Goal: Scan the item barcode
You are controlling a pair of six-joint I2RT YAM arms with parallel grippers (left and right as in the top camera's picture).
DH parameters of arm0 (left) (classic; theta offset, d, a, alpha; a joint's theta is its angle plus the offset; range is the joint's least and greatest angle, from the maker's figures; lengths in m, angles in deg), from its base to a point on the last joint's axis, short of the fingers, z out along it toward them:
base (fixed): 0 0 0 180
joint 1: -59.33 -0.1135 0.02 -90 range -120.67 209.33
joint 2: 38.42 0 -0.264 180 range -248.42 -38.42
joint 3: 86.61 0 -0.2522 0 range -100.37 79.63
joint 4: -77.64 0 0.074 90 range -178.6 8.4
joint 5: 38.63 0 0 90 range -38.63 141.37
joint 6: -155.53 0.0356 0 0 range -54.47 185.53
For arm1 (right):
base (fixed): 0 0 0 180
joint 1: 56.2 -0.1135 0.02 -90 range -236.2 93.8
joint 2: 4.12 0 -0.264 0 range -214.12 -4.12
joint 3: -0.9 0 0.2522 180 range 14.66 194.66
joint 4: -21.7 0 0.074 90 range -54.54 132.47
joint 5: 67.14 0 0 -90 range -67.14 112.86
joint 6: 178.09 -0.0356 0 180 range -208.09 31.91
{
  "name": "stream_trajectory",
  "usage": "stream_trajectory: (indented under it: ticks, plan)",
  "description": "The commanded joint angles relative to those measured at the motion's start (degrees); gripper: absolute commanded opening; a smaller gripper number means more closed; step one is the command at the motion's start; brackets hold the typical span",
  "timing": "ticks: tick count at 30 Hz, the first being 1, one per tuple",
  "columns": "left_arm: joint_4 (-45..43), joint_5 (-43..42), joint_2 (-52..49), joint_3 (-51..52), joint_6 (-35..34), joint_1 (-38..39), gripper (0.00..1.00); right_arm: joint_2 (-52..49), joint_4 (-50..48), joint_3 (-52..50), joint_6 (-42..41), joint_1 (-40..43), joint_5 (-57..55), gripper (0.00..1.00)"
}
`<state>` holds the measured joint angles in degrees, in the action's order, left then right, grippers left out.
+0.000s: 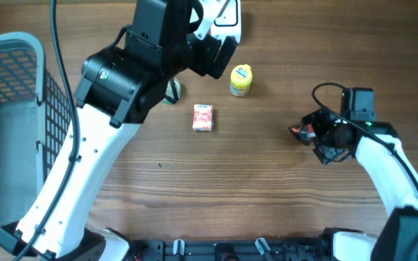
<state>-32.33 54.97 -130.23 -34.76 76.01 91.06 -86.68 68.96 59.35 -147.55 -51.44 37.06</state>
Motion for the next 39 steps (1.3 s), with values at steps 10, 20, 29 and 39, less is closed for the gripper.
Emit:
stream_trajectory:
  ticks: [10,20,29,39]
  plan:
    - [0.7,0.6,0.3,-0.4,1.1,-6.9,1.0,-2.3,-7.1,-0.1,1.0,0.0,-6.8,0.72]
    - [1.0,2.1,0.3,-0.4,1.1,-6.9,1.0,-8.8,-10.6,-0.1,0.8,0.0,-8.4,0.54]
    - [0.1,6.3,0.6,-0.4,1.1,-6.9,1.0,-11.0,-16.2,0.4,7.0,0.2,-8.5,0.05]
    - [-2.2,13.4,11.9,-0.4,1.1,-6.9,1.0,-11.0,-15.3,9.5,17.0,26.7,-12.0,0.05]
